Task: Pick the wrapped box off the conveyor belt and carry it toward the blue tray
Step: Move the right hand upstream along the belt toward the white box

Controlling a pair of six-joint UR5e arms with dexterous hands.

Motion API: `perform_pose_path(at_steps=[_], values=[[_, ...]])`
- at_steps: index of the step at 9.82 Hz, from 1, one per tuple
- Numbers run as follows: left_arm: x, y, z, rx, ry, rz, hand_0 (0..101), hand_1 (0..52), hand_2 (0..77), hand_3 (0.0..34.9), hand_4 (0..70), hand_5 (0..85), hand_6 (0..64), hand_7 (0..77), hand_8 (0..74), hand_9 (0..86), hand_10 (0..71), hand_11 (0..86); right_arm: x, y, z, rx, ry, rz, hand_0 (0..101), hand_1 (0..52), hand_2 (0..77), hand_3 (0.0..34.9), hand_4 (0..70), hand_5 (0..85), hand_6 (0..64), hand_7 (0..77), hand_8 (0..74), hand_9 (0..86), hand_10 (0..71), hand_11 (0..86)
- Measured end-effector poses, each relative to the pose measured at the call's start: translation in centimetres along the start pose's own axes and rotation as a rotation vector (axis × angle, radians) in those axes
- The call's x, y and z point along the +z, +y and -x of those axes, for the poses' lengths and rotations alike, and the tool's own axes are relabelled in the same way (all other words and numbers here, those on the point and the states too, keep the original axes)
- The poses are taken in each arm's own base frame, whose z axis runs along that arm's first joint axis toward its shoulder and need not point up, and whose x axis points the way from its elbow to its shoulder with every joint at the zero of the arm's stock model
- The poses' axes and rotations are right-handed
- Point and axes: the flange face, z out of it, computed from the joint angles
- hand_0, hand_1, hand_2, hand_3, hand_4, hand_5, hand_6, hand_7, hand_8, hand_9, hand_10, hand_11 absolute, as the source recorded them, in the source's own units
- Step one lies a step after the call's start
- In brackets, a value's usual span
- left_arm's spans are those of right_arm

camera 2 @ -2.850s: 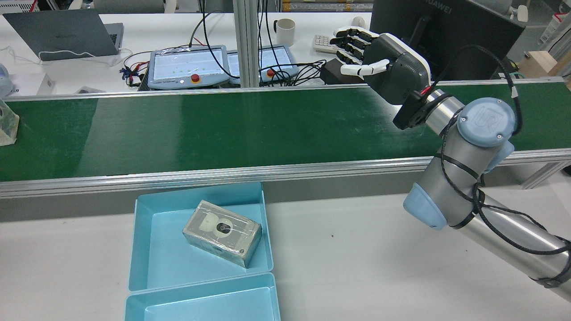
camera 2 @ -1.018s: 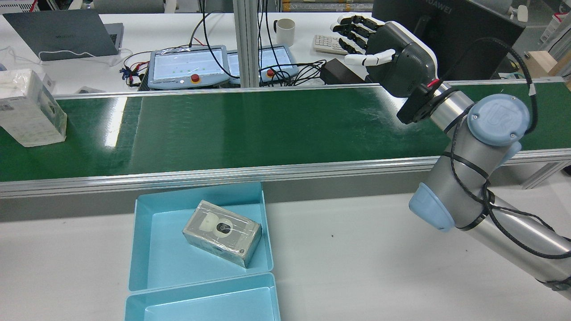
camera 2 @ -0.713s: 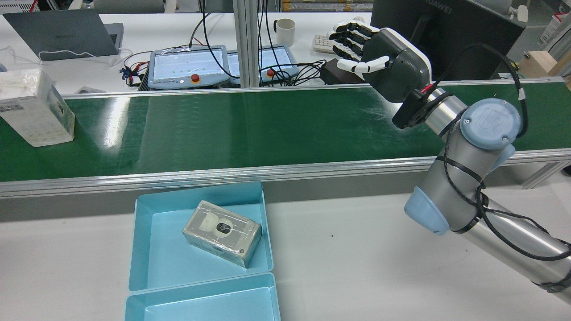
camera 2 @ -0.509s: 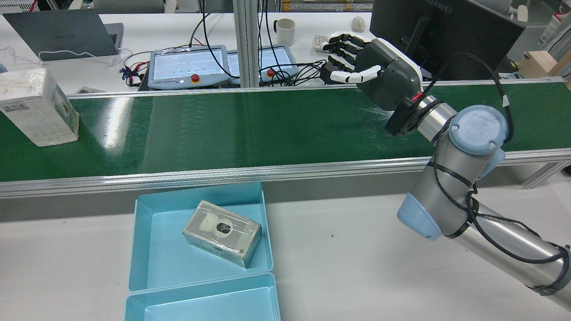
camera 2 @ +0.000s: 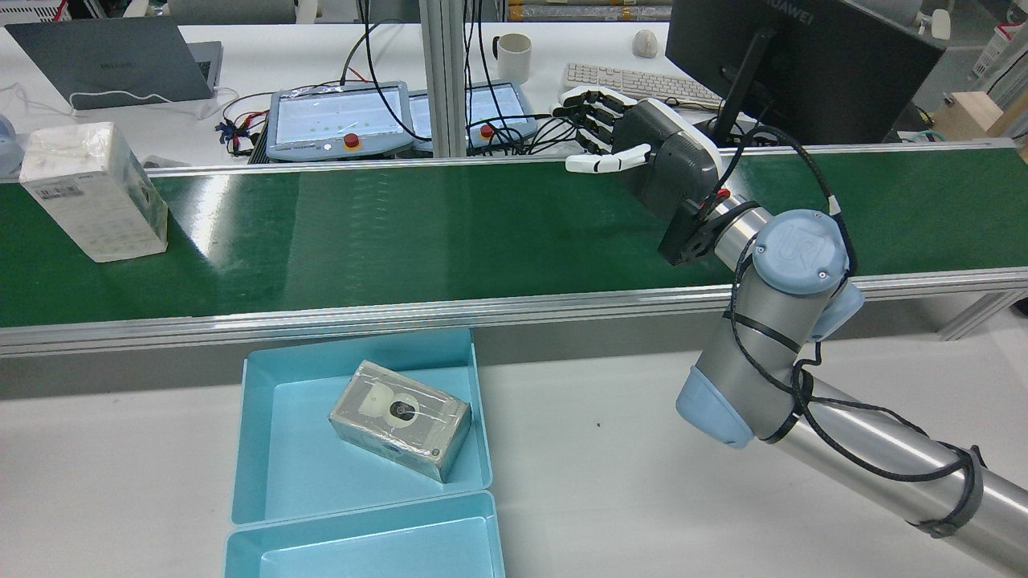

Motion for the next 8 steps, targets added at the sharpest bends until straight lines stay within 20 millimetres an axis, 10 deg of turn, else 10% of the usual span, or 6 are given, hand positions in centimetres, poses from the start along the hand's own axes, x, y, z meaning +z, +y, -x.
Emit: perform_pose_path(at_steps=[8], values=[[0.0, 0.0, 0.0, 0.000, 0.000, 0.000, 0, 0.0, 0.5, 0.0, 0.0, 1.1, 0.0, 0.0, 0.0, 0.0, 0.5, 0.0, 1.5, -0.5, -0.9, 0.011, -0.001, -0.014, 49, 13.6, 17.5, 16.7, 18.0, 34.9, 9.8, 28.9, 1.6, 7.1, 0.0, 1.6]])
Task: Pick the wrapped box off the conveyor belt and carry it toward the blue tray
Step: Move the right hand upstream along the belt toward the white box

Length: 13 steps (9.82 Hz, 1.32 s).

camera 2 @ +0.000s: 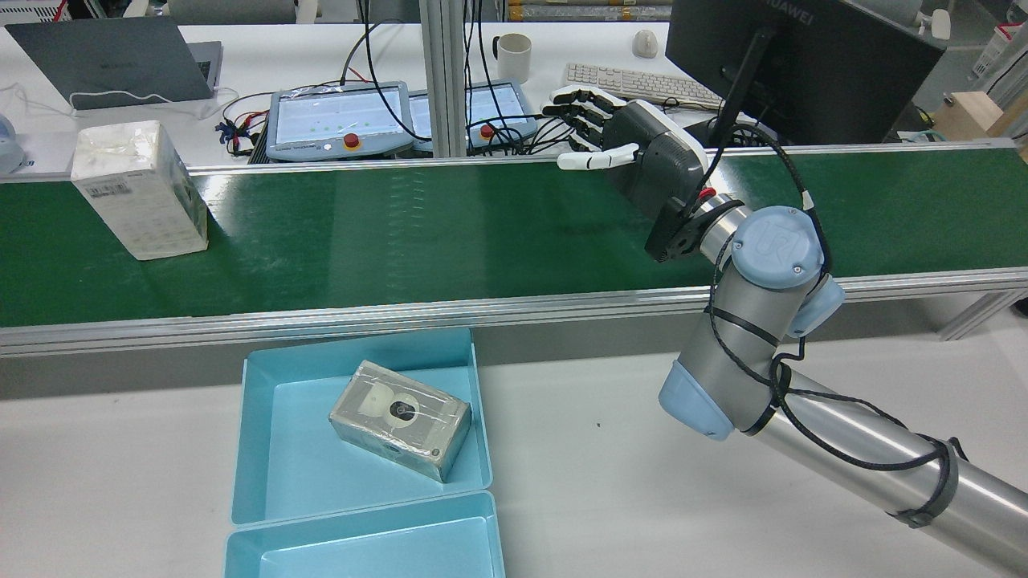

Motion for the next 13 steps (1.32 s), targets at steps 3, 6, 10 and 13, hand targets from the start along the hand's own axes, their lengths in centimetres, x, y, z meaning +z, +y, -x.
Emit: perform_pose_path(at_steps=[3, 6, 10, 13], values=[[0.0, 0.0, 0.0, 0.000, 0.000, 0.000, 0, 0.0, 0.5, 0.0, 0.0, 1.1, 0.0, 0.0, 0.5, 0.0, 0.0, 0.0, 0.7, 1.1, -0.2, 0.013, -0.002, 0.033, 50, 19.6, 21.8, 16.2, 20.2, 36.0, 10.9, 30.5, 3.3, 9.3, 0.0, 1.6], [0.0, 0.0, 0.0, 0.000, 0.000, 0.000, 0, 0.0, 0.5, 0.0, 0.0, 1.1, 0.0, 0.0, 0.0, 0.0, 0.5, 0.0, 1.5, 2.3, -0.8, 0.017, 0.001, 0.049, 54, 25.6, 29.5, 15.4, 21.8, 38.7, 12.5, 34.4, 4.4, 12.0, 0.0, 1.6], [0.0, 0.0, 0.0, 0.000, 0.000, 0.000, 0, 0.0, 0.5, 0.0, 0.0, 1.1, 0.0, 0.0, 0.0, 0.0, 0.5, 0.0, 2.2, 2.1, -1.7, 0.010, 0.009, 0.033, 53, 20.7, 25.6, 17.6, 20.7, 38.7, 12.0, 34.4, 3.8, 11.4, 0.0, 1.6], [0.0, 0.0, 0.0, 0.000, 0.000, 0.000, 0, 0.0, 0.5, 0.0, 0.0, 1.1, 0.0, 0.0, 0.0, 0.0, 0.5, 0.0, 2.5, 2.3, -1.9, 0.012, 0.010, 0.034, 52, 20.7, 25.6, 17.9, 20.7, 38.7, 12.0, 33.8, 3.8, 10.9, 0.0, 1.6]])
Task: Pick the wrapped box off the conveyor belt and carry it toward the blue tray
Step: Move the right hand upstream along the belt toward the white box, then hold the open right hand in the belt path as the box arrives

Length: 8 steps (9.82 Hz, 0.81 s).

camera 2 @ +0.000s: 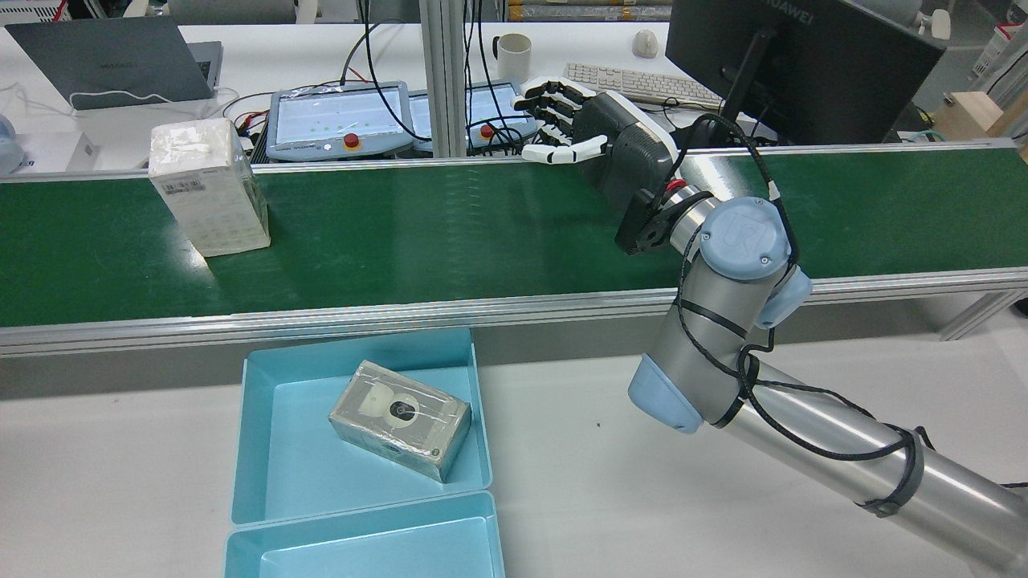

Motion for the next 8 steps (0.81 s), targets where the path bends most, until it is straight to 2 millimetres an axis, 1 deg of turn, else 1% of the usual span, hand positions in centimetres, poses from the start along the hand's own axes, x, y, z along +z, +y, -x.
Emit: perform_pose_path(at_steps=[3, 4, 6, 7, 8], values=[[0.00, 0.00, 0.00, 0.000, 0.000, 0.000, 0, 0.0, 0.5, 0.0, 0.0, 1.1, 0.0, 0.0, 0.0, 0.0, 0.0, 0.0, 0.08, 0.12, -0.01, 0.001, 0.000, 0.002, 52, 20.7, 25.6, 18.0, 20.7, 38.7, 11.4, 34.4, 3.8, 10.9, 0.0, 1.6], [0.00, 0.00, 0.00, 0.000, 0.000, 0.000, 0, 0.0, 0.5, 0.0, 0.0, 1.1, 0.0, 0.0, 0.0, 0.0, 0.5, 0.0, 0.06, 0.09, -0.01, 0.001, 0.000, 0.001, 52, 19.6, 25.6, 17.8, 20.7, 38.7, 11.4, 34.4, 3.8, 10.9, 0.0, 1.6], [0.00, 0.00, 0.00, 0.000, 0.000, 0.000, 0, 0.0, 0.5, 0.0, 0.0, 1.1, 0.0, 0.0, 0.0, 0.0, 0.5, 0.0, 0.01, -0.02, -0.01, 0.001, 0.000, -0.001, 51, 19.6, 25.1, 17.8, 20.7, 38.7, 11.4, 34.4, 3.8, 10.9, 0.0, 1.6], [0.00, 0.00, 0.00, 0.000, 0.000, 0.000, 0, 0.0, 0.5, 0.0, 0.0, 1.1, 0.0, 0.0, 0.0, 0.0, 0.5, 0.0, -0.03, -0.13, 0.00, 0.000, 0.000, -0.002, 52, 19.6, 24.5, 17.7, 19.6, 38.2, 11.4, 34.4, 3.8, 10.9, 0.0, 1.6], [0.00, 0.00, 0.00, 0.000, 0.000, 0.000, 0, 0.0, 0.5, 0.0, 0.0, 1.1, 0.0, 0.0, 0.0, 0.0, 0.5, 0.0, -0.06, -0.30, 0.00, -0.002, 0.000, -0.006, 51, 18.5, 25.1, 17.7, 19.6, 38.2, 11.4, 34.4, 3.8, 10.4, 0.0, 1.6]])
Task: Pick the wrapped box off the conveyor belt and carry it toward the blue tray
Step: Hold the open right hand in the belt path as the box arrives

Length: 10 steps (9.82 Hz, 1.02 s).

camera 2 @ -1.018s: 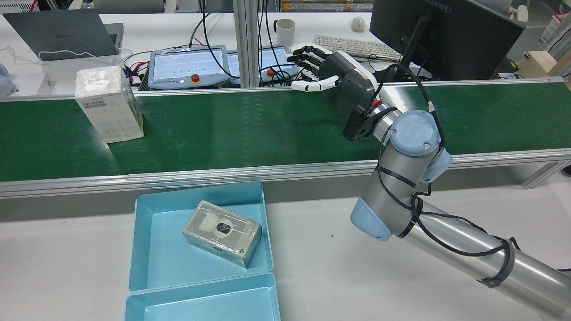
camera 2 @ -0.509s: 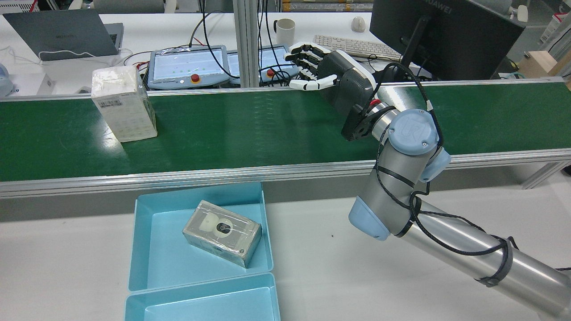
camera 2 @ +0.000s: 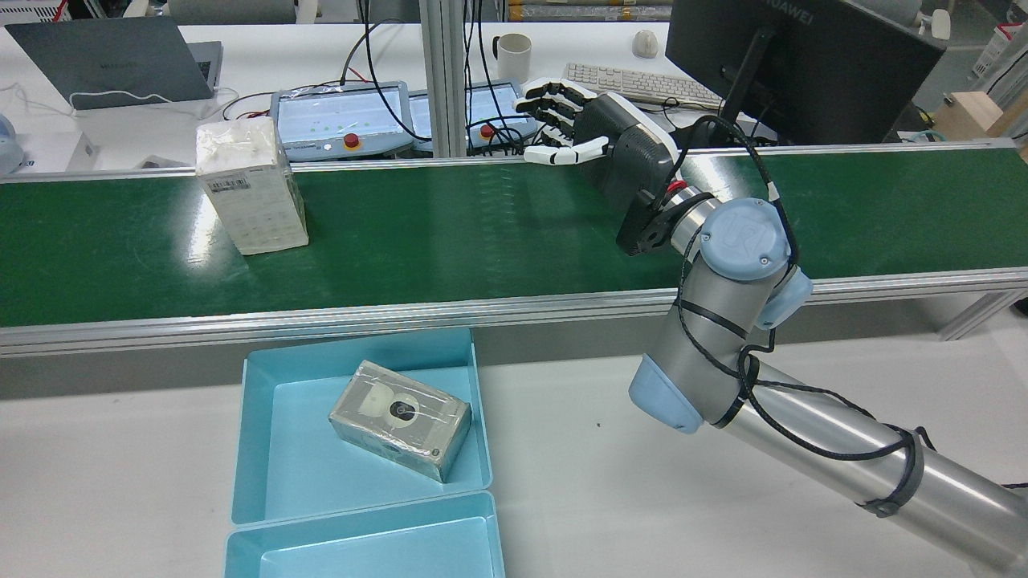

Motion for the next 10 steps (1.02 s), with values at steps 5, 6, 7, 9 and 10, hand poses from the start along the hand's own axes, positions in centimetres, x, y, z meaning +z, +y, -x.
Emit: perform_pose_path(at_steps=[5, 6, 7, 9, 10], values=[[0.00, 0.00, 0.00, 0.000, 0.000, 0.000, 0, 0.0, 0.5, 0.0, 0.0, 1.1, 0.0, 0.0, 0.0, 0.0, 0.0, 0.0, 0.09, -0.21, 0.05, -0.001, -0.001, -0.005, 50, 17.5, 21.8, 18.0, 19.1, 37.1, 10.9, 32.7, 3.8, 10.9, 0.0, 1.6], [0.00, 0.00, 0.00, 0.000, 0.000, 0.000, 0, 0.0, 0.5, 0.0, 0.0, 1.1, 0.0, 0.0, 0.0, 0.0, 0.0, 0.0, 0.07, -0.19, 0.06, 0.000, 0.000, -0.004, 50, 17.5, 22.4, 18.1, 19.1, 37.1, 10.9, 32.7, 3.8, 10.4, 0.0, 1.6], [0.00, 0.00, 0.00, 0.000, 0.000, 0.000, 0, 0.0, 0.5, 0.0, 0.0, 1.1, 0.0, 0.5, 0.0, 0.0, 0.5, 0.0, 0.06, -0.20, 0.07, 0.001, 0.000, -0.004, 50, 17.5, 22.9, 18.2, 19.1, 37.1, 10.9, 33.3, 3.8, 10.9, 0.0, 1.6], [0.00, 0.00, 0.00, 0.000, 0.000, 0.000, 0, 0.0, 0.5, 0.0, 0.0, 1.1, 0.0, 0.0, 0.0, 0.0, 0.0, 0.0, 0.12, -0.18, -0.06, -0.003, 0.002, -0.004, 51, 19.1, 23.5, 19.0, 19.1, 37.1, 10.9, 32.7, 3.8, 9.3, 0.0, 1.6], [0.00, 0.00, 0.00, 0.000, 0.000, 0.000, 0, 0.0, 0.5, 0.0, 0.0, 1.1, 0.0, 0.0, 0.5, 0.0, 0.0, 0.0, 0.14, -0.22, -0.12, -0.005, 0.003, -0.005, 53, 22.9, 25.6, 16.3, 21.8, 38.7, 12.5, 33.8, 3.8, 10.9, 1.1, 1.6]])
